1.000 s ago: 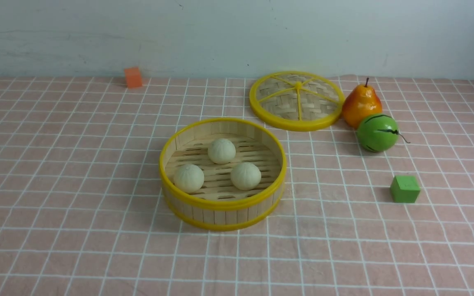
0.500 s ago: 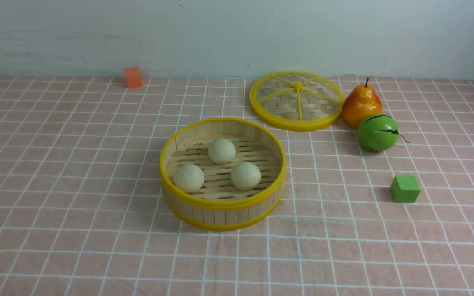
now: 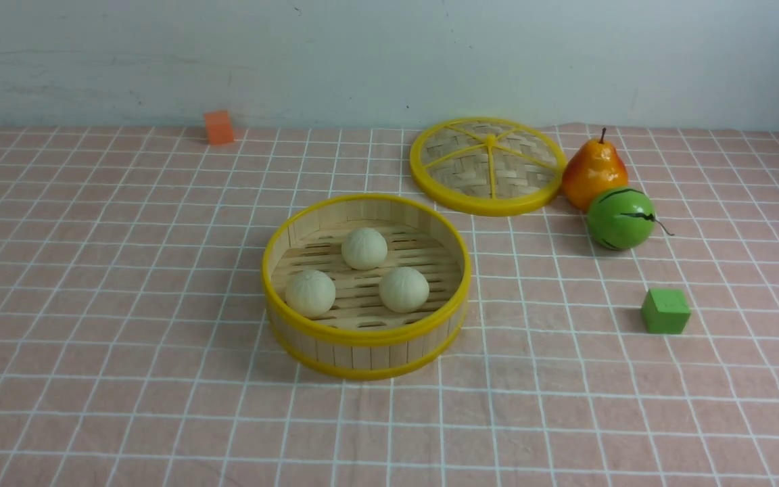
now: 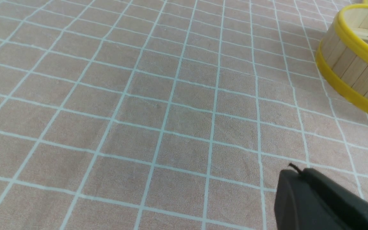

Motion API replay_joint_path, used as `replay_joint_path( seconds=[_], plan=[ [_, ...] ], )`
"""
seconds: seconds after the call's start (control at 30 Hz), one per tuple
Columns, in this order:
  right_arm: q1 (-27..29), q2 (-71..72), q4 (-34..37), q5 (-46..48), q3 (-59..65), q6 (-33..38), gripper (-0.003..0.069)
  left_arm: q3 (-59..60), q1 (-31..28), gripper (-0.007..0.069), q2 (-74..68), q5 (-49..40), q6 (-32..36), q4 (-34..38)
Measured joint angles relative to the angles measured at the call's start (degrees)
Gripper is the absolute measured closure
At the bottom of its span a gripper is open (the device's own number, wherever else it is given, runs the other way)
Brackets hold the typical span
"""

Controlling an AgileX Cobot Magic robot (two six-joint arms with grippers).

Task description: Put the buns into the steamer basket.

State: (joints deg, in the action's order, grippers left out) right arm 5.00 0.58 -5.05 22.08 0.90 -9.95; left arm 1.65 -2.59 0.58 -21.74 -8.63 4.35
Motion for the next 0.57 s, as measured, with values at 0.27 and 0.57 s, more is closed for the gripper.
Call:
replay_joint_path(
  seconds=[0.27, 0.57],
  plan=[
    [0.0, 0.0, 0.0, 0.0, 0.0, -0.1, 0.0596, 0.0, 0.0, 0.0636, 0.0, 0.0, 0.0, 0.0],
    [0.0, 0.0, 0.0, 0.0, 0.0, -0.1, 0.0594, 0.0, 0.0, 0.0629, 0.0, 0.0, 0.0, 0.0]
  ],
)
